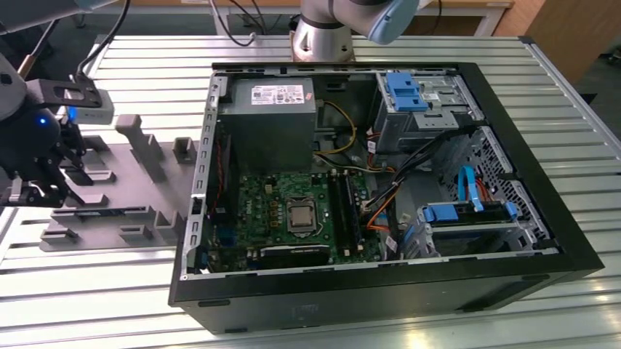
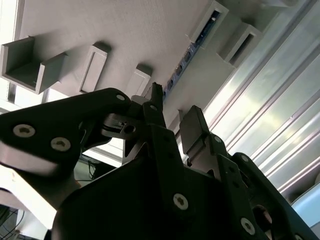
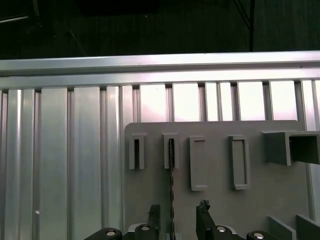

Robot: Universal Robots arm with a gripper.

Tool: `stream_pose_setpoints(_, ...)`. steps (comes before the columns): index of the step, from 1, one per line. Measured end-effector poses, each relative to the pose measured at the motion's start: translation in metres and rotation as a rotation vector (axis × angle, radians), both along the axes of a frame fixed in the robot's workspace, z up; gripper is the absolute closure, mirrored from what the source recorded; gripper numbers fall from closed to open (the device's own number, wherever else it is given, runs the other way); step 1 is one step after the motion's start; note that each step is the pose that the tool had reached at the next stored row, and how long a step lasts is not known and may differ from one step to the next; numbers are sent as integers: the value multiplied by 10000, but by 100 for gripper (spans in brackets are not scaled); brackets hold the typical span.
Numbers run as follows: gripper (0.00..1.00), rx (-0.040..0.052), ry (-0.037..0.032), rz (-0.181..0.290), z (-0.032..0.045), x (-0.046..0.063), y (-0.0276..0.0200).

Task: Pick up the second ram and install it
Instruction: 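Pick up the second ram and move it above second insertion slot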

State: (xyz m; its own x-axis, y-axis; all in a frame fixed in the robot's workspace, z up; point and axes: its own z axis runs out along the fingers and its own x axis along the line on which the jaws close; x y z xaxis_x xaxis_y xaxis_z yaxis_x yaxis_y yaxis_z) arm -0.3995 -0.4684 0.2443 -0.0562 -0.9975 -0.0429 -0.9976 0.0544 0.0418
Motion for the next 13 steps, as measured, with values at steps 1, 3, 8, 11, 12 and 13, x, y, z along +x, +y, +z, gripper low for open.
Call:
stream_pose_setpoints(1, 58, 1, -1, 1, -15, 0, 0)
stream_pose_setpoints(3, 58, 0, -1, 1, -42, 0, 0)
stream_pose_setpoints(8, 58, -1, 1, 1, -68, 0, 0)
stream_pose_setpoints(11, 58, -1, 0, 1, -70, 0, 0)
stream_pose_setpoints(12, 58, 0, 0, 1, -70, 0, 0)
stream_pose_setpoints(13, 58, -1, 0, 1, -70, 0, 0)
